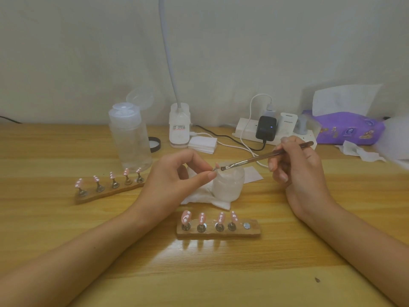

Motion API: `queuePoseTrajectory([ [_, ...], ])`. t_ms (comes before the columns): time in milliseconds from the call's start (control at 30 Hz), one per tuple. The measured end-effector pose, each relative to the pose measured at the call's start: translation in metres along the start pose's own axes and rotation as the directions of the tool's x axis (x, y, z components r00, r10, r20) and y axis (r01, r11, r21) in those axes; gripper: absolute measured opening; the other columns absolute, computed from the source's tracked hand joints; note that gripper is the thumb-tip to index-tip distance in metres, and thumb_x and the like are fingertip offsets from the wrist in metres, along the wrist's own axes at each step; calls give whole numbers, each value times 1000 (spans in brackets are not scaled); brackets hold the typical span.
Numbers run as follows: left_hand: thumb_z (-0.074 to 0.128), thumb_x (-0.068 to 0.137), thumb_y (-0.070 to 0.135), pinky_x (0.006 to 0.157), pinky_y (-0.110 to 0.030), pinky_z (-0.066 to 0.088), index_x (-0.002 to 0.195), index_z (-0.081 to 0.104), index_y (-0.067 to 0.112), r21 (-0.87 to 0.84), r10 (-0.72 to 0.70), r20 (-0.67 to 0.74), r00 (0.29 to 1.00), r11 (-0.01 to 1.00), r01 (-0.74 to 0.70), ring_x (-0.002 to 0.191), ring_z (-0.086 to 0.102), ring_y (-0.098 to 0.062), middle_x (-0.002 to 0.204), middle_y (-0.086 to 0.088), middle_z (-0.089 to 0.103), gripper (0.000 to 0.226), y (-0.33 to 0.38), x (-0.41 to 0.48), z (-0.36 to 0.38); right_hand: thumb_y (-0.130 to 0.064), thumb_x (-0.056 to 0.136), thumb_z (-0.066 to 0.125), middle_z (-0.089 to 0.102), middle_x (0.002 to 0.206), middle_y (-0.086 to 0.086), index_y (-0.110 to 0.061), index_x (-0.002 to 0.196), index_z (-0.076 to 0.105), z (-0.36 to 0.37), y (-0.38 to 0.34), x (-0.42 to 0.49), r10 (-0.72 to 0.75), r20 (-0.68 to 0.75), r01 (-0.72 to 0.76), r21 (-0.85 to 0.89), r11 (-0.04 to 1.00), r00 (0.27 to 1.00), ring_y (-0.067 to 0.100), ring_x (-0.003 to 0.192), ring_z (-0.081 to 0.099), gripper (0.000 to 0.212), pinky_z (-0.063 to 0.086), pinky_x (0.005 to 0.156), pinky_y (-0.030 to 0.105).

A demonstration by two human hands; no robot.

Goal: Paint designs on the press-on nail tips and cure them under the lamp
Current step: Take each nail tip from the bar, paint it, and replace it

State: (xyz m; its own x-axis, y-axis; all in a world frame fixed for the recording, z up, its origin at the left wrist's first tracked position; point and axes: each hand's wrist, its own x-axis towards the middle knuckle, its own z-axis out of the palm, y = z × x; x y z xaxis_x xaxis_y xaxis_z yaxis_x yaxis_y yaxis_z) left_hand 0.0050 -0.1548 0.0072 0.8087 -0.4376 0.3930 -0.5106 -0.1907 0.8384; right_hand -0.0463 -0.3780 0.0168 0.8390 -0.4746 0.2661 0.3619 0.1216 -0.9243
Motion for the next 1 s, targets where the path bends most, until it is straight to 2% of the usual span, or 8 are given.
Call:
queuePoseTrajectory([
  [100,77,82,29,51,-13,41,80,71,28,11,1,-1,1000,1000,-1,51,44,-2,75,21,68,6,0,0,0,-23,103,48,63,55,5,-20,72,58,-1,-1,0,-14,32,13,33,999,999,10,35,36,33,29,39,18],
  [200,77,82,29,51,-15,41,80,71,28,4,0,1,1000,1000,0,52,44,-4,76,20,68,6,-1,0,0,-24,103,48,65,57,5,-17,75,56,1,2,0,-1,82,4,-32,999,997,10,36,35,30,31,40,17],
  [367,77,82,29,51,-15,41,80,71,26,-1,7,3,1000,1000,-7,51,43,-4,75,20,67,7,-1,1,0,-20,103,48,61,53,5,-18,72,57,-2,1,2,8,17,-9,13,1000,1000,9,35,32,33,28,38,17],
  [467,77,82,29,50,-13,40,80,71,26,5,8,3,1000,1000,-8,50,42,-2,72,21,66,7,-1,1,0,-25,102,50,65,57,5,-23,70,60,-1,1,1,-6,45,5,25,1000,999,10,36,37,34,30,40,18],
  [600,76,82,29,51,-13,40,80,70,27,9,11,2,1000,1000,-11,51,43,-3,72,21,66,7,-2,1,0,-19,103,47,61,52,5,-16,72,53,0,3,2,18,23,-17,-29,999,1000,9,33,32,31,26,38,17],
  [767,75,83,31,53,-16,43,80,70,29,28,33,-2,999,999,-33,54,45,-5,77,20,68,6,-1,1,0,-21,103,47,63,55,7,-21,70,59,-1,-1,1,-23,40,21,45,999,999,9,34,30,35,25,38,18],
  [933,76,85,26,55,-21,44,78,68,31,45,59,-10,998,997,-59,53,44,-4,73,25,65,11,-2,0,1,-16,103,44,60,50,6,-15,72,50,1,0,1,1,29,-1,-17,1000,1000,8,33,28,32,20,39,20],
  [1000,75,86,24,54,-16,42,79,68,29,51,71,-10,997,996,-70,52,44,-3,68,27,63,11,-2,0,1,-17,103,45,59,49,5,-17,70,52,0,-1,1,2,6,-2,12,1000,1000,8,33,28,33,21,39,20],
])
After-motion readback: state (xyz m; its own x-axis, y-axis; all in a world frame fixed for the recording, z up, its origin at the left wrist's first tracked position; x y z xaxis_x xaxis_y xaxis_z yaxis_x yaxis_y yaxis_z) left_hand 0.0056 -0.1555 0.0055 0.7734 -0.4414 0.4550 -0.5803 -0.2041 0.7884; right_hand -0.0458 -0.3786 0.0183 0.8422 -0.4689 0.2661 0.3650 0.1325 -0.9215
